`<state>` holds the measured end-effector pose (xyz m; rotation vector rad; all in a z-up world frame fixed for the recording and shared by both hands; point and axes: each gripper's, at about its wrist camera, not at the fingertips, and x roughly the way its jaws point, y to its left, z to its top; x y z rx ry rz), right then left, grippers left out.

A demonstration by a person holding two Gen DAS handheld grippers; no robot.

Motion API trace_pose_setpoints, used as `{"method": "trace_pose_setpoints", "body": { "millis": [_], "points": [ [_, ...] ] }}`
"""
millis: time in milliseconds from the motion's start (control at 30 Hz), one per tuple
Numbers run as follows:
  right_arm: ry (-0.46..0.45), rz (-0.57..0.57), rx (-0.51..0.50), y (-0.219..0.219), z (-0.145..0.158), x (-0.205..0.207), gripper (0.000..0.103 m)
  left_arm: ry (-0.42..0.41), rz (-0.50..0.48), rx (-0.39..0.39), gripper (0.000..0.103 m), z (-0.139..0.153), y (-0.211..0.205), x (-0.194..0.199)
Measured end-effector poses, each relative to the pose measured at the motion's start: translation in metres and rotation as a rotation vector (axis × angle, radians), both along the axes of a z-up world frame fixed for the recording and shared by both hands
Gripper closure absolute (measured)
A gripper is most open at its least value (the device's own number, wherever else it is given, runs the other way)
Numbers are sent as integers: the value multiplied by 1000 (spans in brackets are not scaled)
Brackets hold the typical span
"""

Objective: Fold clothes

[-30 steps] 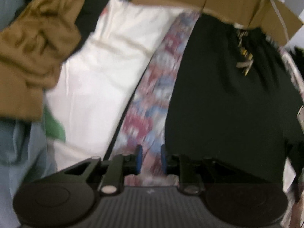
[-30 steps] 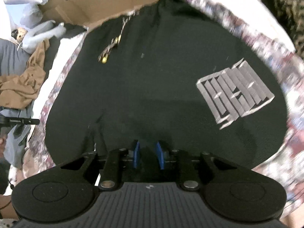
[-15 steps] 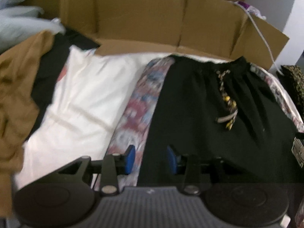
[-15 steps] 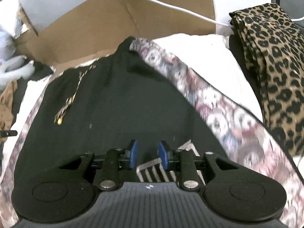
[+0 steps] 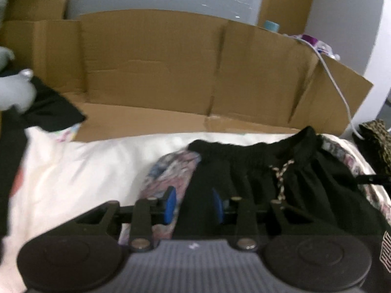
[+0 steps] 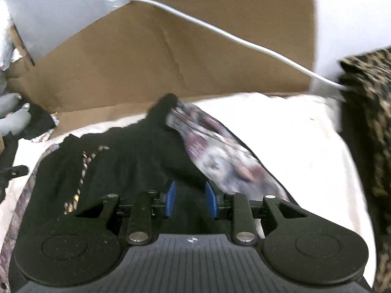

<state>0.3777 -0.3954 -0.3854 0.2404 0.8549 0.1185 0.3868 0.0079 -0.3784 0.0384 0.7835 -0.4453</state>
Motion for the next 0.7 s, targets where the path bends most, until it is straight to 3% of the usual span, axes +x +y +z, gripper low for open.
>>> {"method": "trace_pose_setpoints", "body": {
  "millis": [200, 433, 600, 700],
  "points": [
    [17, -28, -26, 4, -13, 29, 69, 14, -32, 14, 75, -21, -8, 9],
    [52, -67, -68, -14, -27, 52, 72, 38, 87, 139, 100, -46, 14, 25],
    [46, -123, -82, -21, -18, 51, 72, 32, 109, 131, 99, -32, 16, 27],
    [8, -73, -107, -14, -3, 38, 69, -11, 85, 67, 95, -13, 16, 16]
  ]
}}
